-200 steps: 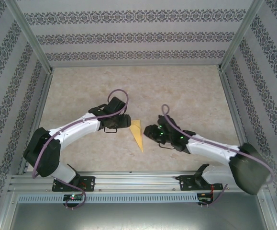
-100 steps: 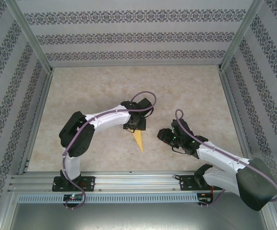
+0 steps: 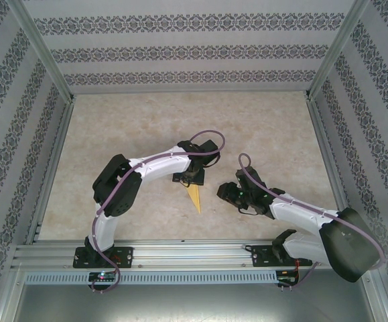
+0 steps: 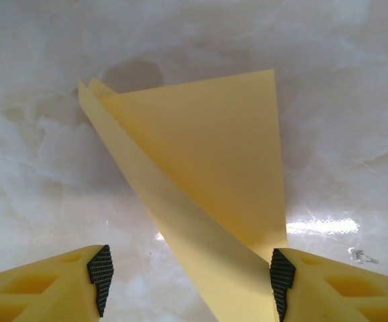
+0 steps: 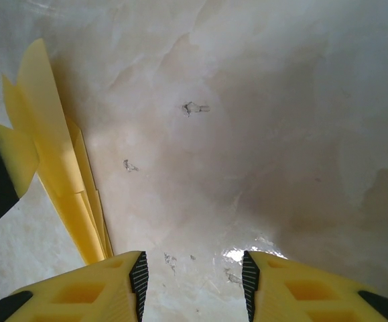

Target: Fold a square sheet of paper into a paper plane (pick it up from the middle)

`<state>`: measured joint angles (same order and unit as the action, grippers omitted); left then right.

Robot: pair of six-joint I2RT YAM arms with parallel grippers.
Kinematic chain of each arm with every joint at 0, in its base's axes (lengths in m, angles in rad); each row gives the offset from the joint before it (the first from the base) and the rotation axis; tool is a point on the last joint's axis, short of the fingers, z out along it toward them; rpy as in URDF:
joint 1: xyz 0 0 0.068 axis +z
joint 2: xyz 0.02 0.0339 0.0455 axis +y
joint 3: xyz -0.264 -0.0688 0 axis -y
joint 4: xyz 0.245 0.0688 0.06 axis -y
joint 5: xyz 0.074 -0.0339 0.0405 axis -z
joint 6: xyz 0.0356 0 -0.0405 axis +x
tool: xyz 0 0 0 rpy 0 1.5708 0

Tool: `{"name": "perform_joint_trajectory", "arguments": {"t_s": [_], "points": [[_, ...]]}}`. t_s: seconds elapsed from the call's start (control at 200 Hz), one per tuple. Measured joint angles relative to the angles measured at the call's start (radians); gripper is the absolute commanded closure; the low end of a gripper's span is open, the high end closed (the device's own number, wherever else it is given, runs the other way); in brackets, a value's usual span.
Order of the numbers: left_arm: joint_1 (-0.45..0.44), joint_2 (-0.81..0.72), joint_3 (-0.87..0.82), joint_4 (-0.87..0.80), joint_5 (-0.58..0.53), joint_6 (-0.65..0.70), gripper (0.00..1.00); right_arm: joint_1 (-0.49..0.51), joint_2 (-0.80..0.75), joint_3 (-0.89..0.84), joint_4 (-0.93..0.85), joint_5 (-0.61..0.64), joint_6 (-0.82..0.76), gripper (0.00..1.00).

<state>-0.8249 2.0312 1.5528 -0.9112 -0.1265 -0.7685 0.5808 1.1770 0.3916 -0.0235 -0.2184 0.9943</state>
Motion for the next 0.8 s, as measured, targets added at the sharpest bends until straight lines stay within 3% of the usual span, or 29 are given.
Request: {"name": "perform_joint_trajectory", "arguments": {"t_s": [0.435, 0.799], "points": [[0.002, -0.047, -0.083, 0.005, -0.015, -0.007, 0.49, 0.056, 0.03, 0.027, 0.036, -0.01, -0.007, 0.54], [0.042, -0.167, -0.217, 0.076, 0.014, -0.007, 0.57, 0.109, 0.181, 0.114, 0.1, -0.066, -0.056, 0.53]]}}
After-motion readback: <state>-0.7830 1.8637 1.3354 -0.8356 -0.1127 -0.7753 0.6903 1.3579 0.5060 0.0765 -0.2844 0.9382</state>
